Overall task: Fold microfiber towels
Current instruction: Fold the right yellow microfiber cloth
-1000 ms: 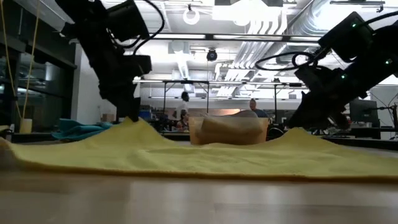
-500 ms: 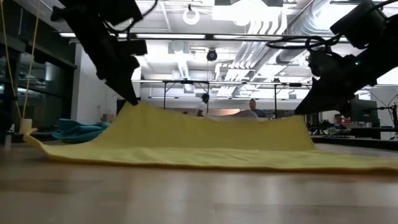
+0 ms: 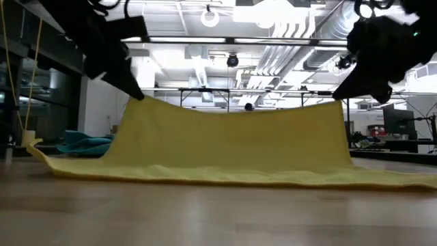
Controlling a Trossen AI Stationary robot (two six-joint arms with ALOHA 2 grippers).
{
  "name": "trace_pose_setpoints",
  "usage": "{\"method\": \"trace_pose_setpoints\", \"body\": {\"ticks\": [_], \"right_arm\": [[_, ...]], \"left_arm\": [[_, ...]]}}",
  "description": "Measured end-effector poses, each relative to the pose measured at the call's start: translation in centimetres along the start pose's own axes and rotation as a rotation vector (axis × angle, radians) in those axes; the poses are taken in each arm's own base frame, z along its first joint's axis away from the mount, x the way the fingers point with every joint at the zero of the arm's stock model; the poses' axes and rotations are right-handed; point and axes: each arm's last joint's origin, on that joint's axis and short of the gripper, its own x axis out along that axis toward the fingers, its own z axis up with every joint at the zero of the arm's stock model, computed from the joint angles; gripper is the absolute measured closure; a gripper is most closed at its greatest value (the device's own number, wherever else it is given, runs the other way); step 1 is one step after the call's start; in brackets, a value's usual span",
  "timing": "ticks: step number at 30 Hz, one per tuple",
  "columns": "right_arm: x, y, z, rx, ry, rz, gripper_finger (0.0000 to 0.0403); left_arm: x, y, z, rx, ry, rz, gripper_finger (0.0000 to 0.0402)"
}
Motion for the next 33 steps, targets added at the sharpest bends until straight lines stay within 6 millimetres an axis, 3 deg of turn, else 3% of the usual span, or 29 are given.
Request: {"method": "trace_pose_setpoints", "body": {"ticks": [11, 25, 33], "right_arm": [[-0.1, 4.0, -3.1, -0.041, 0.1, 0.054, 0.0403], [0.5, 9.0, -5.5, -0.081, 0.087, 0.137, 0.0403], [0.1, 10.1, -7.2, -0.057, 0.128, 0.151, 0.0403]], "left_arm": [[-3.6, -4.0, -1.5, 0.096, -0.085, -0.158, 0.0401], [-5.8, -6.0, -3.4, 0.062, -0.118, -0.25, 0.0401], [-6.6, -7.0, -5.0, 0.086, -0.121, -0.3, 0.0401]]}}
